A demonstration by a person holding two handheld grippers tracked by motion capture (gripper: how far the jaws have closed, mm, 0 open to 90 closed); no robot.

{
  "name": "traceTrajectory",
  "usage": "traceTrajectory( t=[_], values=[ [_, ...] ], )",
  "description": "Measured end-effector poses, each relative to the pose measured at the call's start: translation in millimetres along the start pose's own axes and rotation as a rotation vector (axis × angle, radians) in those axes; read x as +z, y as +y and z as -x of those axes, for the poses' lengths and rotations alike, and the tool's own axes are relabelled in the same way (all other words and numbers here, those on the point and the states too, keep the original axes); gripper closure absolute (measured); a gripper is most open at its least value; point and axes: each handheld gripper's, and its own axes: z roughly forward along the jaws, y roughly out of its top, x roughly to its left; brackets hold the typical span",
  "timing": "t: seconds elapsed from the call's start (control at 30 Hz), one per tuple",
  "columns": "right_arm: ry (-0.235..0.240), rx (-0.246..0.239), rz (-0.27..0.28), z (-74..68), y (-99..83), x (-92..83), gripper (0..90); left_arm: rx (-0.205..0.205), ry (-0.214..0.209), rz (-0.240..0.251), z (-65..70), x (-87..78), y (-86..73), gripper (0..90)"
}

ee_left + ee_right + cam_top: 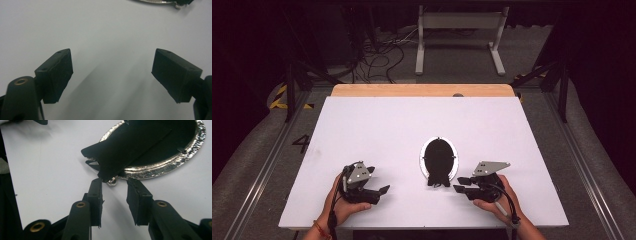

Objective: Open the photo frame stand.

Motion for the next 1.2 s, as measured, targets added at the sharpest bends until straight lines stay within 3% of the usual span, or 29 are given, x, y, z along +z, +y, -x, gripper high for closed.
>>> traceTrajectory(
  t=[0.1, 0.3, 0.5, 0.6, 0.77, 0.9, 1.07, 1.1, 1.2],
  values=[
    [0.007, -0.013, -0.018, -3.1, 1.1, 4.3, 65.9, 0.017, 0.001, -0.006, 1.1, 1.5, 0.4, 17.8],
    [0.006, -0.061, -0.06, -9.3, 3.7, 10.3, 68.6, -0.002, -0.004, 0.007, -0.7, -0.1, -0.2, 17.2],
    [-0.044, -0.107, -0.129, -17.6, 6.7, 20.8, 69.4, 0.015, 0.004, 0.038, 0.6, -3.6, 0.7, 17.0],
    [-0.044, -0.103, -0.123, -17.4, 7.7, 22.2, 69.2, 0.027, 0.001, 0.074, 1.9, -6.6, 1.5, 17.1],
    [-0.047, -0.084, -0.105, -16.4, 8.2, 24.8, 69.2, 0.044, 0.016, 0.086, 3.0, -7.7, 2.1, 17.2],
    [-0.006, -0.023, -0.074, -10.4, 6.5, 24.5, 66.3, 0.06, 0.017, 0.07, 4.3, -5.7, 2.1, 17.2],
    [0.062, 0.086, -0.027, -1.6, 4.3, 26.9, 59.8, 0.071, 0.02, 0.048, 5.1, -3.7, 1.8, 16.8],
    [0.062, 0.086, -0.027, -1.6, 4.3, 26.9, 59.8, 0.071, 0.02, 0.048, 5.1, -3.7, 1.8, 16.7],
    [0.119, 0.16, -0.002, 6.3, 3.0, 28.0, 56.6, 0.075, 0.023, 0.035, 5.4, -2.3, 1.8, 16.5]
  ],
)
